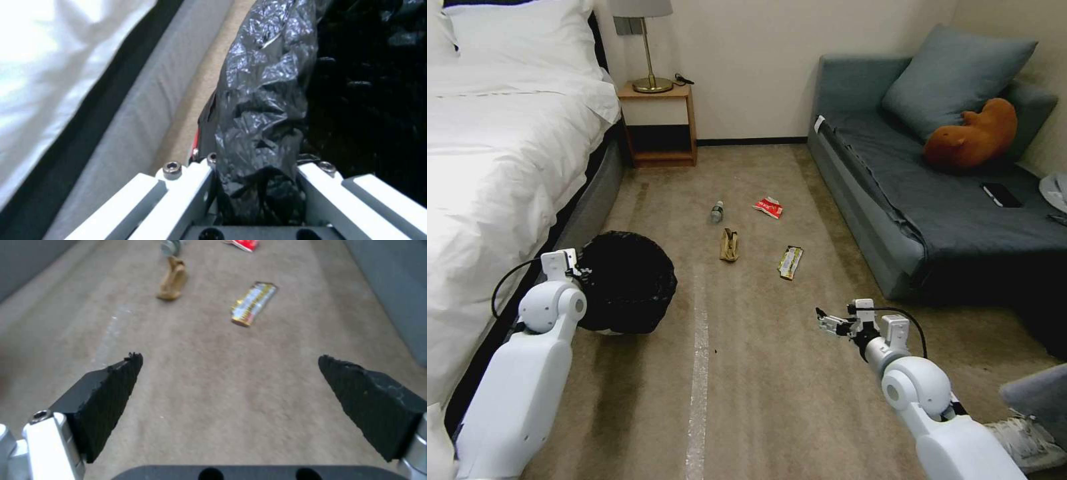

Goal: Pick up the trash bin, then pick up the garbage on the floor and place it into the trash bin.

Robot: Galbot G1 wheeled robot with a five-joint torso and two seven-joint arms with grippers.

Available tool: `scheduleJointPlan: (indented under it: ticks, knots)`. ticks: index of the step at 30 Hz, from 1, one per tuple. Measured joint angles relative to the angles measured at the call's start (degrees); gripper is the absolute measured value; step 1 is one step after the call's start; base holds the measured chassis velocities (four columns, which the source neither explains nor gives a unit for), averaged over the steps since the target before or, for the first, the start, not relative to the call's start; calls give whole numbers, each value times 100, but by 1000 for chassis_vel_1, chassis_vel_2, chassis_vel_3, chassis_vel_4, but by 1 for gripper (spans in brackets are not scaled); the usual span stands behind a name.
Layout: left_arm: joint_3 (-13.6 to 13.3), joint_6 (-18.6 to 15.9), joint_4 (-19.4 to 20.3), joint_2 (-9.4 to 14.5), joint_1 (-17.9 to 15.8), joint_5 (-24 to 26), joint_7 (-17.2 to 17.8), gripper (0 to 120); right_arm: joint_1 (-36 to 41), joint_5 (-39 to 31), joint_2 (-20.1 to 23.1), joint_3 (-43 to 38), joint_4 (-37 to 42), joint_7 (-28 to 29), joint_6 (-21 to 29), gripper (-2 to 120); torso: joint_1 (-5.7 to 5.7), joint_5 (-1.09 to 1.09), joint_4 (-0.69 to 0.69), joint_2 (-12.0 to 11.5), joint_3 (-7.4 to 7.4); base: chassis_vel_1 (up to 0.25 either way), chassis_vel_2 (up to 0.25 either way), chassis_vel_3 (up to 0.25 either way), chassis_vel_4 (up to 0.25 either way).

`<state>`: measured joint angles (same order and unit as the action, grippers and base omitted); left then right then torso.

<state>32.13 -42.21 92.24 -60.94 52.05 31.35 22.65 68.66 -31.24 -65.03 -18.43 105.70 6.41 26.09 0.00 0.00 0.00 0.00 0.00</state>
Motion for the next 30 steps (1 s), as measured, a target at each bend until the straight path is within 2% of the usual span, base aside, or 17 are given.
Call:
scheduleJointPlan:
  ticks: [2, 8, 9, 11, 19, 30]
  knots:
    - [181, 1, 121, 94, 234, -6, -32, 3, -86, 103, -80, 125, -64, -141, -141, 100, 0, -1, 0, 0, 0, 0, 0, 0, 0]
    - [431, 1, 240, 169, 475, -17, -78, 3, -182, 242, -222, 276, -146, -242, -246, 100, 0, -1, 1, 0, 0, 0, 0, 0, 0]
    - [595, 2, 303, 192, 603, -33, -114, 3, -210, 355, -285, 375, -205, -289, -307, 100, 0, -1, 1, 0, 0, 0, 0, 0, 0]
    - [714, 2, 343, 194, 697, -55, -151, 3, -221, 416, -315, 449, -255, -315, -354, 100, 0, 0, 1, 0, 0, 0, 0, 0, 0]
    - [818, 5, 358, 136, 770, -115, -192, 3, -233, 462, -284, 499, -305, -334, -405, 100, 0, 0, 1, 0, 0, 0, 0, 0, 0]
    - [762, 8, 310, -18, 721, -253, -215, 2, -157, 500, -26, 419, -330, -368, -499, 100, 0, 0, 0, 0, 0, -27, 23, 35, -34]
